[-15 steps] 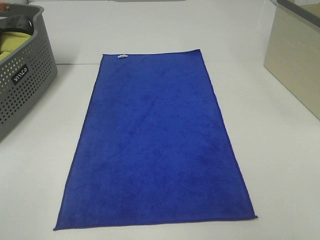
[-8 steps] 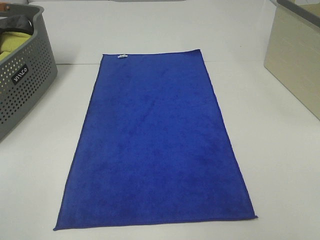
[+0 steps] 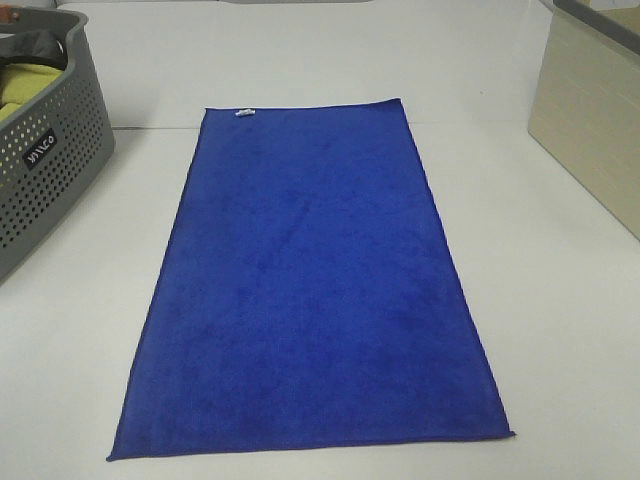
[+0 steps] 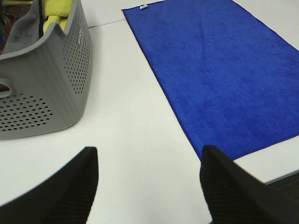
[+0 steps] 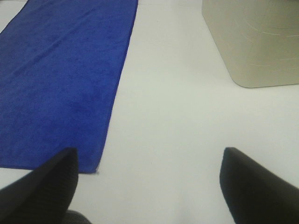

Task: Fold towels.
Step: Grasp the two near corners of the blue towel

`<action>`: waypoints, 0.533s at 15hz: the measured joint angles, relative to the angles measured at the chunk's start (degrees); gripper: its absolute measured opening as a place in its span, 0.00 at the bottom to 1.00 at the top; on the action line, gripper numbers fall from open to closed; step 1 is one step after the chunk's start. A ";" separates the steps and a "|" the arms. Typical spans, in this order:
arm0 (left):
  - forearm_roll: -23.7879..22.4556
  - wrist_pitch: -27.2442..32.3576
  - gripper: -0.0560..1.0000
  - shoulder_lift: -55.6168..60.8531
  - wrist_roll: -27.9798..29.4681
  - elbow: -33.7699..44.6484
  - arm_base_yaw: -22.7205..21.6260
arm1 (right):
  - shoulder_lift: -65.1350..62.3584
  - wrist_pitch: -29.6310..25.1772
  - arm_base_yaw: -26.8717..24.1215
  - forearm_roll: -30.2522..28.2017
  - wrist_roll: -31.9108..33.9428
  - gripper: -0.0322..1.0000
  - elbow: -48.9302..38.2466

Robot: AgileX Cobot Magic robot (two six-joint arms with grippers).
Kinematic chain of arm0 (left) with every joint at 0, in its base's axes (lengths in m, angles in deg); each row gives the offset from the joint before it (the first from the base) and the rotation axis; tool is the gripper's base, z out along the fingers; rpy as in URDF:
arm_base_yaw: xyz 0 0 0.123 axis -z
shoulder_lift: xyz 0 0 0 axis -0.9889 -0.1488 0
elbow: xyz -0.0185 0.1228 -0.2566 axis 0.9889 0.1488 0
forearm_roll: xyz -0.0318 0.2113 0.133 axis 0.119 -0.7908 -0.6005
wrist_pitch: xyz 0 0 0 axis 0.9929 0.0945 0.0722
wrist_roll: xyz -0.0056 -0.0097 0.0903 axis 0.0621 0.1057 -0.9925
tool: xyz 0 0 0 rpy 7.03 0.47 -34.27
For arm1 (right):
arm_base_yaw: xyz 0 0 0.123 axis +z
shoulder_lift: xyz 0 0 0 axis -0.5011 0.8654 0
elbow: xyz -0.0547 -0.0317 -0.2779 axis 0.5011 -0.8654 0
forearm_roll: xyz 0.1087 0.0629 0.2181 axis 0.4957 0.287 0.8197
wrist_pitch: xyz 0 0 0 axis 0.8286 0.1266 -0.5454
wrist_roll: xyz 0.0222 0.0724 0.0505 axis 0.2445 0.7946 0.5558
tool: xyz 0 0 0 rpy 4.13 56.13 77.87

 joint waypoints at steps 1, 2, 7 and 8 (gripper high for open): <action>0.00 0.00 0.63 0.00 0.00 0.00 0.00 | 0.00 0.00 0.00 0.00 0.00 0.79 0.00; 0.00 0.00 0.63 0.00 0.00 0.00 0.00 | 0.00 0.00 0.00 0.00 0.00 0.79 0.00; 0.00 0.00 0.63 0.00 0.00 0.00 0.00 | 0.00 0.00 0.00 0.00 0.00 0.79 0.00; 0.00 0.00 0.63 0.00 0.00 0.00 0.00 | 0.00 0.00 0.00 0.00 0.00 0.79 0.00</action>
